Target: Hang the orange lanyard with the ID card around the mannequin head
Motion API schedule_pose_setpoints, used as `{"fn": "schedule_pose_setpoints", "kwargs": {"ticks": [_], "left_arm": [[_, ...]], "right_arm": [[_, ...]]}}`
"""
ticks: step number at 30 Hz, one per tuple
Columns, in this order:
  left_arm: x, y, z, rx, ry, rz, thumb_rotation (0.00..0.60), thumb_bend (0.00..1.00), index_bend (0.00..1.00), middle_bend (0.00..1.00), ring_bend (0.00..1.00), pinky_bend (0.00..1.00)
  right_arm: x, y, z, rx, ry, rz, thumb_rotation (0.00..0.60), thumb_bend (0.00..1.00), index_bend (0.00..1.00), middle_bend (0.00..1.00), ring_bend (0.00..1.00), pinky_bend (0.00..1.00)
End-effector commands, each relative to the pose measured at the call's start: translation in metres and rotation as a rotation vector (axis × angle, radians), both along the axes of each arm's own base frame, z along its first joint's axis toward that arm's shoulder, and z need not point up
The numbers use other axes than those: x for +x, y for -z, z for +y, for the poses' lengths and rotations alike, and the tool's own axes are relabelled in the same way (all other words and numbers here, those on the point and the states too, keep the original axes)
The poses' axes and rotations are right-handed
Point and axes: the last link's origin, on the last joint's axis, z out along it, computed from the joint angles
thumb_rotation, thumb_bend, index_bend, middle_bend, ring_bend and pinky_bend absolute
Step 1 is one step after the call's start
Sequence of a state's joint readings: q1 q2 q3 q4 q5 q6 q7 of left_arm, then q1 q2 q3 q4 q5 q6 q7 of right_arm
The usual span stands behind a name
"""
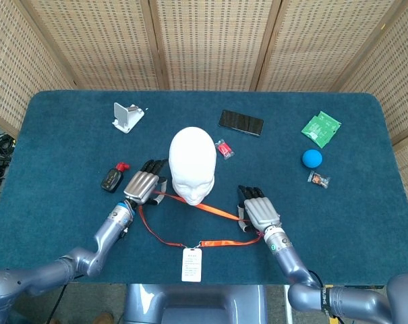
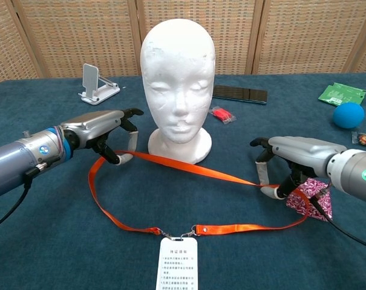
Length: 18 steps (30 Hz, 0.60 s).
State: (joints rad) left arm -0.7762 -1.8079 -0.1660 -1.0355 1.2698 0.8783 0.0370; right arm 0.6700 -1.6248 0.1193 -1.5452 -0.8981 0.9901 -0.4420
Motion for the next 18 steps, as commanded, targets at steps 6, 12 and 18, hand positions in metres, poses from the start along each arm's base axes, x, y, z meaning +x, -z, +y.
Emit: {"fn": "schedule_pose_setpoints", "kwargs": {"ticks": [6, 12, 18], "left_arm": [[-0.016, -0.022, -0.022, 0.072, 0.048, -0.073, 0.600, 0.52, 0.82, 0.00, 0.00, 0.00], [-0.017, -0.034, -0.030, 0.119, 0.110, -0.087, 0.600, 0.52, 0.82, 0.00, 0.00, 0.00], [-0.015, -0.045, -0.035, 0.166, 0.179, -0.094, 0.600, 0.52, 0.83, 0.00, 0.00, 0.00]], "right_arm": [[0.005, -0.012, 0.016, -0.027, -0.015, -0.017, 0.600, 0.68, 0.77, 0.00, 0.00, 0.00], [0.013, -0.019, 0.025, -0.053, -0.028, -0.024, 0.600, 0.68, 0.77, 0.00, 0.00, 0.00], [0.019, -0.027, 0.030, -0.110, 0.005, -0.001, 0.600, 0.68, 0.78, 0.00, 0.00, 0.00]]}}
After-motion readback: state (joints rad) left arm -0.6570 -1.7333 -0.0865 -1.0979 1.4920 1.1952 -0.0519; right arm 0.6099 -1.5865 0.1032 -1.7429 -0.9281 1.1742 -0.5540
